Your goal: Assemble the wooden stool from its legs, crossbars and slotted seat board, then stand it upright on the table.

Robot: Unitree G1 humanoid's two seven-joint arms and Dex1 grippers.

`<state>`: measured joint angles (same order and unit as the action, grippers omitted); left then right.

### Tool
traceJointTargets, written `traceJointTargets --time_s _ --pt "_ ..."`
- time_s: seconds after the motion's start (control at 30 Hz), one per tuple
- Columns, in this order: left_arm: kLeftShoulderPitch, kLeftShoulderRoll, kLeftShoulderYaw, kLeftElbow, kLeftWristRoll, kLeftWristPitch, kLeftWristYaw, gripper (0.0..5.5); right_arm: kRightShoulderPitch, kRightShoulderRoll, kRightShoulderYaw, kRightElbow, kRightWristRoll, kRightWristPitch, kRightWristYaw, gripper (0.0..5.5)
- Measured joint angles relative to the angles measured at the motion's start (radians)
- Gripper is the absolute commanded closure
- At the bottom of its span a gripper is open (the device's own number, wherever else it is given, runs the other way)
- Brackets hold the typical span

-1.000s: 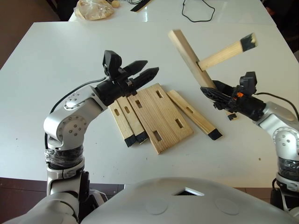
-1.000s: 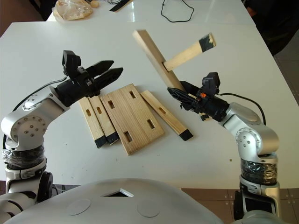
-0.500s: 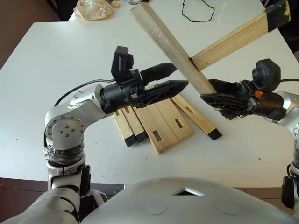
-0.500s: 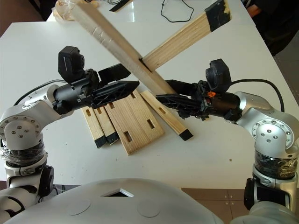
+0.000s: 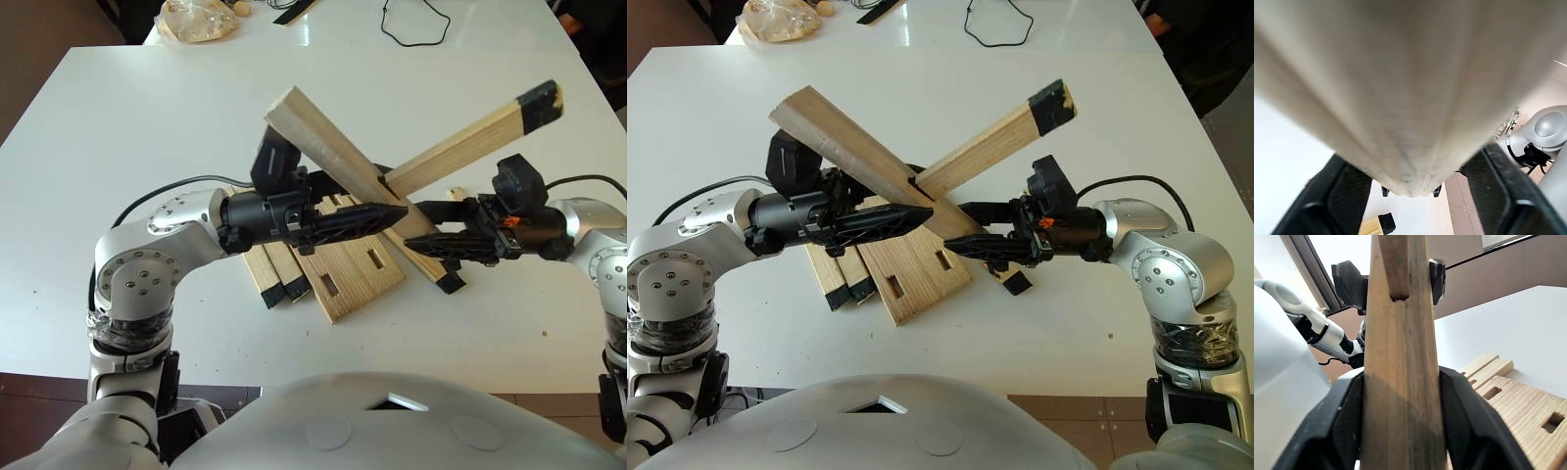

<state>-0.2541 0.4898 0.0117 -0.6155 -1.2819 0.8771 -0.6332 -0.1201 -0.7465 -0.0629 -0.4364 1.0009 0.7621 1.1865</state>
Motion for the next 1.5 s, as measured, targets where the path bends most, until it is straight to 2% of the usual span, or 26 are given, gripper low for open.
traceJointTargets --time_s 0.07,0.27,0.3,0.43,0.53,0.77,0.93,1.1,1.13,1.33,1.5 --pt "0.003 0.010 -0.004 0.000 0.004 0.000 -0.006 3.34 0.004 -0.007 0.013 -0.003 -0.023 -0.020 0.013 3.47" --pt "0.023 0.023 -0.014 -0.011 0.045 -0.027 -0.042 3.38 0.005 -0.012 0.028 -0.005 -0.060 -0.043 0.027 3.47" --pt "0.027 0.024 -0.014 -0.011 0.047 -0.033 -0.045 3.38 0.004 -0.011 0.028 -0.007 -0.064 -0.048 0.027 3.10" --pt "0.031 0.027 -0.014 -0.011 0.053 -0.044 -0.053 3.38 -0.002 -0.011 0.030 -0.007 -0.081 -0.058 0.021 2.56" --pt "0.032 0.034 -0.001 -0.008 0.068 -0.064 -0.063 3.38 0.000 -0.015 0.030 0.017 -0.114 -0.085 0.023 2.51" --pt "0.056 0.114 0.119 0.024 0.086 -0.107 -0.118 3.45 0.008 -0.047 0.005 0.177 -0.202 -0.136 0.046 2.51" --pt "0.096 0.198 0.265 0.060 0.084 -0.116 -0.157 3.46 -0.098 0.044 -0.005 0.389 -0.347 -0.213 -0.136 2.51" --pt "0.170 0.289 0.375 0.076 0.125 -0.131 -0.227 3.46 -0.204 0.198 0.131 0.523 -0.616 -0.380 -0.348 2.51" --pt "0.195 0.309 0.393 0.083 0.140 -0.133 -0.251 3.46 -0.236 0.231 0.190 0.552 -0.688 -0.415 -0.372 2.51" --pt "0.220 0.336 0.418 0.107 0.177 -0.152 -0.295 3.46 -0.405 0.387 0.433 0.660 -0.907 -0.541 -0.357 2.51" --pt "0.226 0.336 0.411 0.110 0.198 -0.165 -0.308 3.46 -0.489 0.434 0.540 0.839 -1.055 -0.663 -0.351 2.51"
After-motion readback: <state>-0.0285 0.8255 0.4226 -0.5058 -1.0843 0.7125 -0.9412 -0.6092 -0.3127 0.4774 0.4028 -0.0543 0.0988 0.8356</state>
